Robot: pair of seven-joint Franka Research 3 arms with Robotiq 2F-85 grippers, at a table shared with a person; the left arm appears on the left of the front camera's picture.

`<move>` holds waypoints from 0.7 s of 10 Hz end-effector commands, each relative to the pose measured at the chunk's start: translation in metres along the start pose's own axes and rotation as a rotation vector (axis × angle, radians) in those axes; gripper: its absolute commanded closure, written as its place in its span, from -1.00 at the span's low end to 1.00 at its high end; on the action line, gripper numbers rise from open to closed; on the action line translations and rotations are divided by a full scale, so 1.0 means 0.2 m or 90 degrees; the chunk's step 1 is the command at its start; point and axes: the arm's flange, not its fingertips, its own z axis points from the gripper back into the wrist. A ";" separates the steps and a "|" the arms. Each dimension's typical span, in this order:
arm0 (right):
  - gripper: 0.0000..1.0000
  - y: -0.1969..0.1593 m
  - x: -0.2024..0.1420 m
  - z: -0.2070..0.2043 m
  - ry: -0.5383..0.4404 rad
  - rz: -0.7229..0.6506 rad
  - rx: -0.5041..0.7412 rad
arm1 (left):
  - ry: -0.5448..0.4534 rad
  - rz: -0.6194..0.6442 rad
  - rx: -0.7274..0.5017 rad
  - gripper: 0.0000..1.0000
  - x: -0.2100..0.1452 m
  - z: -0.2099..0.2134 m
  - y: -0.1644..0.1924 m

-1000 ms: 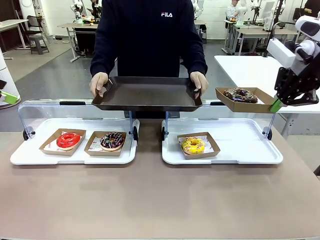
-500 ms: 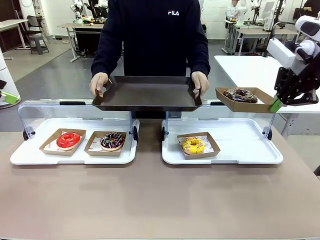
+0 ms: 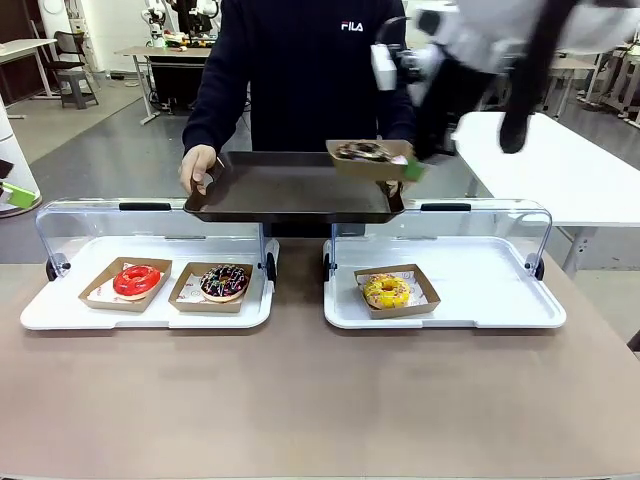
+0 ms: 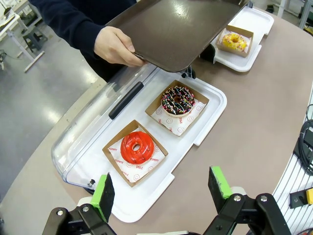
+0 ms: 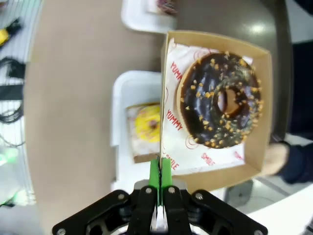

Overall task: Provide the desired donut to the person.
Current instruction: Place the picked Paper togo box onto the Handle tray extended by the person.

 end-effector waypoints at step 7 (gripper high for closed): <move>0.97 -0.30 0.10 -0.52 0.075 -0.028 -0.059 | -0.002 0.006 -0.001 -1.00 0.00 0.00 0.00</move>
